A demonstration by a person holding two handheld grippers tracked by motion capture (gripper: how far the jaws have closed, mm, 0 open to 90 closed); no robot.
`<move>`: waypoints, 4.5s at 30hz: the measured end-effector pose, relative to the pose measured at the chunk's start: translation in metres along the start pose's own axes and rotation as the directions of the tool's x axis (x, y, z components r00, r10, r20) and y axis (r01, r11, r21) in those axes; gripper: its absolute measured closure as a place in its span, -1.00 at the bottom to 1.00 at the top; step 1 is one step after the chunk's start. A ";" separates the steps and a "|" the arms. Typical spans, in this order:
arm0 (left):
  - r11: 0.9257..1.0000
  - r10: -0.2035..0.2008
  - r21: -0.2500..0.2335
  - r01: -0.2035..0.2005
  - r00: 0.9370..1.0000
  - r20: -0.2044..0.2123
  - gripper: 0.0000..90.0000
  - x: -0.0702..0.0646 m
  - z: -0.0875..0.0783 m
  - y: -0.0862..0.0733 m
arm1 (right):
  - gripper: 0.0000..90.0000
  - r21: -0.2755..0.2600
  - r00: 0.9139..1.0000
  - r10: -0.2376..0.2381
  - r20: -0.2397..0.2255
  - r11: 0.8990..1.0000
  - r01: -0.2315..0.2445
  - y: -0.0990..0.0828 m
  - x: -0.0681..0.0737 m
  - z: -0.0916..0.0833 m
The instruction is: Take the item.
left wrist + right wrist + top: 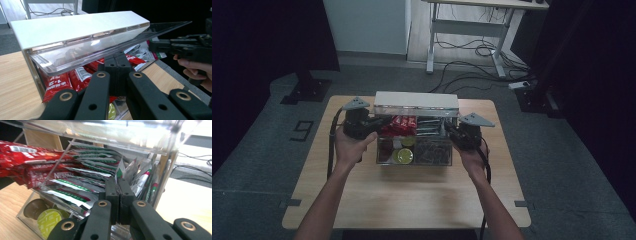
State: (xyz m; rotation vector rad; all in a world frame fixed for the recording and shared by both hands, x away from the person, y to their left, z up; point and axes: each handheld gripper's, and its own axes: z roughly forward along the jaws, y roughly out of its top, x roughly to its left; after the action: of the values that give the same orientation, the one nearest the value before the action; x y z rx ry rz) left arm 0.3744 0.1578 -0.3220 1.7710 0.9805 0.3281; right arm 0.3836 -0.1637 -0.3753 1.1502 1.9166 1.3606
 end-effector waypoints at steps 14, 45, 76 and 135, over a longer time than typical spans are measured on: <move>1.000 -0.001 -0.001 0.001 1.000 -0.002 1.00 0.000 -0.001 0.000 | 0.97 -0.082 1.000 -0.008 -0.028 0.997 0.006 0.003 0.001 -0.028; 1.000 0.000 0.001 0.000 1.000 -0.002 1.00 -0.001 -0.001 0.002 | 0.98 -0.171 0.999 -0.001 -0.045 0.985 -0.006 0.001 -0.008 -0.065; 1.000 -0.001 0.000 0.001 1.000 -0.001 1.00 -0.001 0.000 0.002 | 0.98 -0.214 1.000 0.021 -0.016 0.977 -0.024 -0.018 -0.025 -0.095; 1.000 0.005 0.003 -0.005 1.000 0.007 1.00 -0.006 0.003 0.001 | 0.98 -0.059 0.992 0.120 0.042 0.991 -0.118 -0.105 -0.057 -0.070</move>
State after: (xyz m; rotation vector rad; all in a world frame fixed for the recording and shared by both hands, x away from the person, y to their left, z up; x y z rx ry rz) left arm 0.3729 0.1511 -0.3205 1.7764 0.9719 0.3235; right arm 0.3216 -0.2613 -0.4511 1.2747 1.7916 1.4287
